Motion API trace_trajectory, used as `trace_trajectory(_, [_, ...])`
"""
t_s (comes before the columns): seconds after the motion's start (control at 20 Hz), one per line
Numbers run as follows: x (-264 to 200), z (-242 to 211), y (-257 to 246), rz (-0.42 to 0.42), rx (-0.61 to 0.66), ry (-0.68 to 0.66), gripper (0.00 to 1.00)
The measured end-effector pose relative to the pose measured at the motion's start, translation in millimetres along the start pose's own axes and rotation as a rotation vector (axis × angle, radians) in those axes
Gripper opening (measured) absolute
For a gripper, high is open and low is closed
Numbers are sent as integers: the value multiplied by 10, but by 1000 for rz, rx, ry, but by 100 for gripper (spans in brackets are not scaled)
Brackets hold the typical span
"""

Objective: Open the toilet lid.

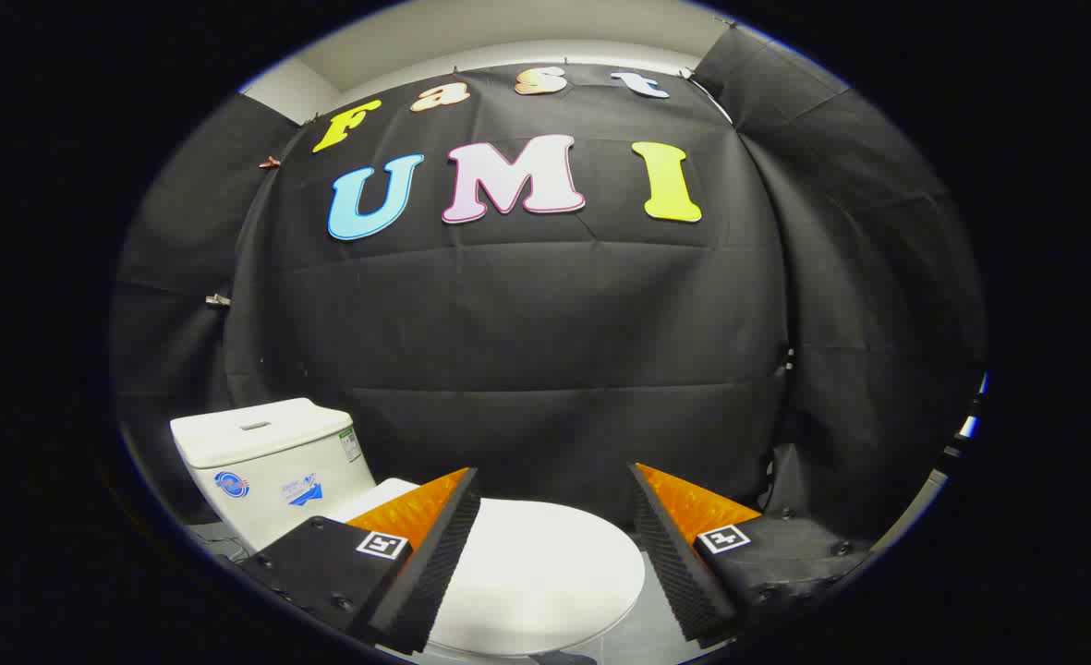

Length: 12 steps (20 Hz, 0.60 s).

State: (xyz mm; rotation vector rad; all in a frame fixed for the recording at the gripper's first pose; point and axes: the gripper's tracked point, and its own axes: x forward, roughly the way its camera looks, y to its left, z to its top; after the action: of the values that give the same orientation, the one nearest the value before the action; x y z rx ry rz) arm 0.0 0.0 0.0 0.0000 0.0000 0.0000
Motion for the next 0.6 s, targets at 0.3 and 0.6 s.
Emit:
trace_trajectory(0.3, [16,-13,-21,-2,14,10,98])
trace_trajectory(0.6, [24,-40,-80,-13,36,24,98])
